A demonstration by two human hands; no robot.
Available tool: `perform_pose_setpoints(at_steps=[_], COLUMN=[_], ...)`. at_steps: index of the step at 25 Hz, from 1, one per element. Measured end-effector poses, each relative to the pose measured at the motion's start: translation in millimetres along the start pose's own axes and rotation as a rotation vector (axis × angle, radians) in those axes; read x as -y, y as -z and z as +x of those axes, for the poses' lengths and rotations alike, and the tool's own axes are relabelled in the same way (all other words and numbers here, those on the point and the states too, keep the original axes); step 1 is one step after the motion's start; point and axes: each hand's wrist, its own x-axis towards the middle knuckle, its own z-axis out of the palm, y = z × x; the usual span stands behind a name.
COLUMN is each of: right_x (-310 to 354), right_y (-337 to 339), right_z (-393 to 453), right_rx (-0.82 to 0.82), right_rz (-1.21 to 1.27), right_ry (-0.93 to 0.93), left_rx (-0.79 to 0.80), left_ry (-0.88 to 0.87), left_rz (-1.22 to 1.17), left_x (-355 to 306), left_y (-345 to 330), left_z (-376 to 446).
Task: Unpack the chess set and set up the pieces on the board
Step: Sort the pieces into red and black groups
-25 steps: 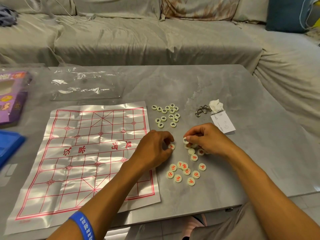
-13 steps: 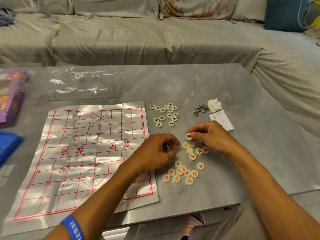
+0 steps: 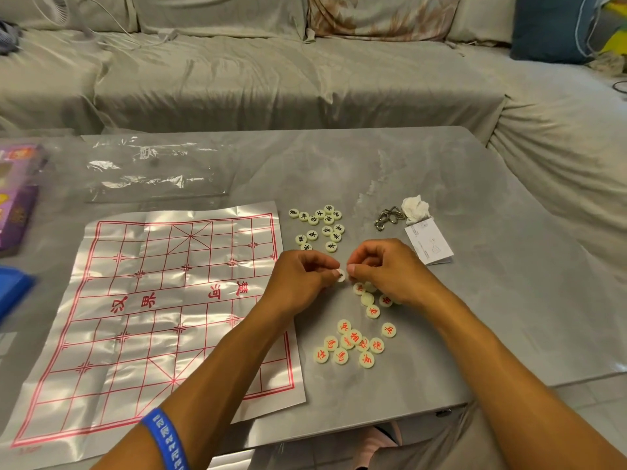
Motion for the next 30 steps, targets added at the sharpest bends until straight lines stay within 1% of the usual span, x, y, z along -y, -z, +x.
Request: perform_pose_setpoints(at_steps=[2,3,4,6,8,10,13,18,20,21,24,25,27,30], right_x=[-4,-6,-8,-10,-9,-7,-3,-2,-4,-4,-1,0,1,1], right_y=[8,14,18,20,17,13,10,5,3,5,14,16,18,16], right_z=[-2,-3,-5,-8,-10,-10,-7,-10,-10,-9,-8,-8,-9,-10], right_rx=[-0.041,-0.029,0.011,0.110,0.159,0.152,0.122,0.120,0.124,0.118,0.089,0.097,0.151,0.196], right_rz=[-0.214,-0.274,-0.304,-0.352,-0.402,-0.465,-0.534,-0.637,-0.579,-0.470,0.044,0.139,0.209,0.254], right_ry=[0.000,-0.029,-0.066,-0.114,-0.132,-0.142,-0.141,-0.088,-0.066,-0.065,-0.134,-0.165,-0.208,-0.208], left_rx=[-0.078,-0.103,-0.115,-0.141,-0.186,-0.211,-0.180,-0.131,-0.104,-0.102,-0.100,-0.094,-0.076,-0.016], left_ry=[-0.044,-0.083,-0.130,-0.200,-0.233,-0.255,-0.283,-0.304,-0.301,-0.294,-0.274,-0.272,-0.278,-0.301], left_rz=[0.163,0.272,0.363,0.453,0.474,0.467,0.455,0.414,0.396,0.383,0.336,0.324,0.307,0.229], left_x=[5,6,7,9,9,9,10,14,13,13,12,13,13,8], left_y=[0,-1,-3,-6,-7,-7,-5,-1,-2,-2,-1,-1,-1,-4], left_z=[2,3,3,3,4,3,-2,-5,-6,-7,-9,-9,-11,-13])
